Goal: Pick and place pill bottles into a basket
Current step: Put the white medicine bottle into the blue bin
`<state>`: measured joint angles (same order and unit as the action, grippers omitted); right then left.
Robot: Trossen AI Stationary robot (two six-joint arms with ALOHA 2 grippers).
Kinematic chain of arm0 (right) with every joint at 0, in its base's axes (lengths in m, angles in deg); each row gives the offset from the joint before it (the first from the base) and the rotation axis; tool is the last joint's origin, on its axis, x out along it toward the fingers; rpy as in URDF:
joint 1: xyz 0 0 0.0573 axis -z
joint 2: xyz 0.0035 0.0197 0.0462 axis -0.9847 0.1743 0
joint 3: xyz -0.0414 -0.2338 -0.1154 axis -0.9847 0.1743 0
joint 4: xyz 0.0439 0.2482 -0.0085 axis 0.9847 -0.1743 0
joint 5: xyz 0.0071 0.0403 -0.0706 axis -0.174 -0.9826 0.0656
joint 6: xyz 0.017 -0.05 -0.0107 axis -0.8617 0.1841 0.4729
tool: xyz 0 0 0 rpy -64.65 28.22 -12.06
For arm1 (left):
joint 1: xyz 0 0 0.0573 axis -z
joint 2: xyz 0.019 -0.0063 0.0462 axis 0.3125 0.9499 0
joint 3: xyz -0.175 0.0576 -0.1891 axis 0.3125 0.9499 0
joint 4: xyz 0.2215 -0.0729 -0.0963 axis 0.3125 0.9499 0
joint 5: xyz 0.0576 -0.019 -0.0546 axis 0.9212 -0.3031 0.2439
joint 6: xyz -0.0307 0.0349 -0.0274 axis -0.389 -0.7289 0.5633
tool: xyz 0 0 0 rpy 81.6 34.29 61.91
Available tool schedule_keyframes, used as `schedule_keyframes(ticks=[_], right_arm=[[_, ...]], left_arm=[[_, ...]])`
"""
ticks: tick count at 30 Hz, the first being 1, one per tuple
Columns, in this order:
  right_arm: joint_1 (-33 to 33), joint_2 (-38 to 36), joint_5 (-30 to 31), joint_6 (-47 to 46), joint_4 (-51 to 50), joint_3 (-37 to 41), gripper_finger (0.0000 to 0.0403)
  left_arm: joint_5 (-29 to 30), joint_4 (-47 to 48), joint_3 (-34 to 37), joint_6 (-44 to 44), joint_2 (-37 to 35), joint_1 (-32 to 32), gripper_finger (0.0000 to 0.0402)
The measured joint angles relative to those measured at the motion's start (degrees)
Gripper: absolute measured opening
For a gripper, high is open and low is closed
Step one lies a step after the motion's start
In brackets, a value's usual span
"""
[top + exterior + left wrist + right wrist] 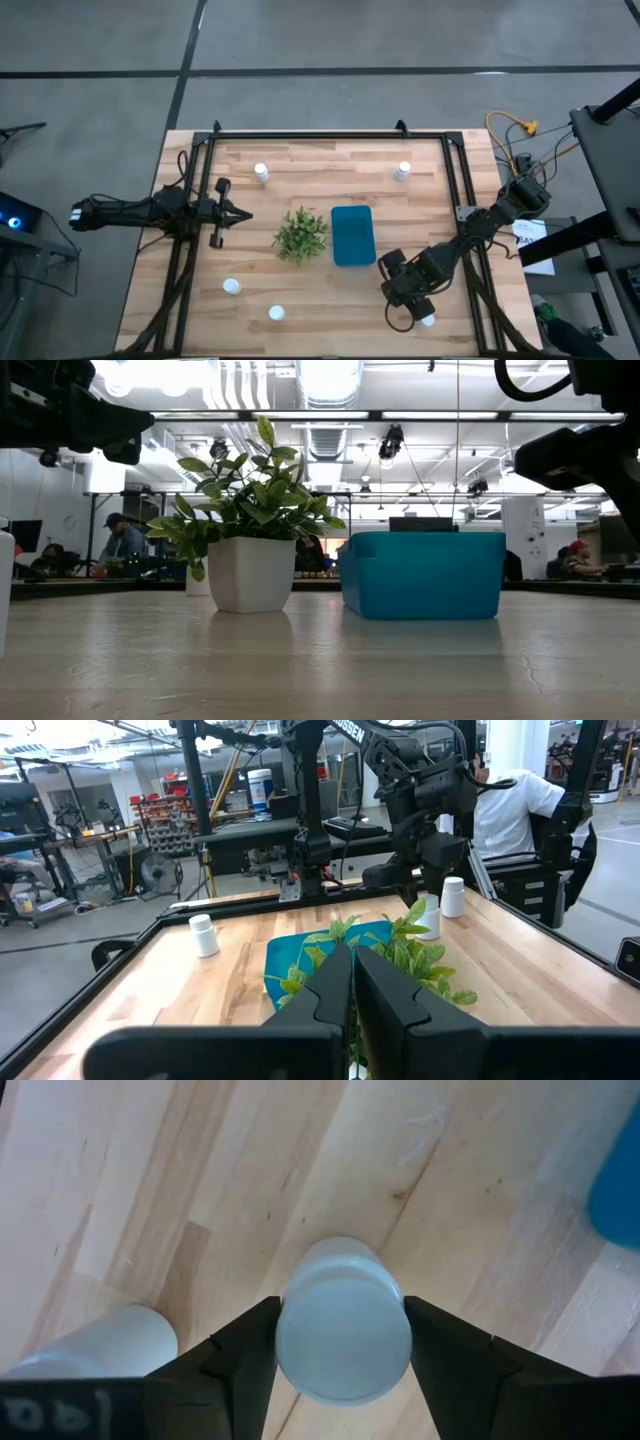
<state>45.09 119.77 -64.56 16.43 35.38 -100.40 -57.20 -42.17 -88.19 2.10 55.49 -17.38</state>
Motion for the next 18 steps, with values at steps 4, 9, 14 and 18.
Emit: schedule_keyframes(ticks=[4,9,14,18], right_arm=[[0.00,0.00,-0.13,0.03,0.04,0.00,0.0198],[0.00,0.00,-0.15,0.07,0.07,0.00,0.0177],[0.07,-0.08,-0.07,0.40,0.25,-0.13,0.0150],[0.07,-0.11,0.30,1.41,0.22,-0.13,0.0150]], left_arm=[[-0.01,0.00,-0.02,0.00,-0.02,0.00,0.0000],[0.01,-0.02,0.00,0.00,0.00,0.01,0.0000],[0.01,-0.02,0.00,0.00,0.00,-0.01,0.0000],[0.01,-0.02,0.00,0.00,0.00,0.01,0.0000]])
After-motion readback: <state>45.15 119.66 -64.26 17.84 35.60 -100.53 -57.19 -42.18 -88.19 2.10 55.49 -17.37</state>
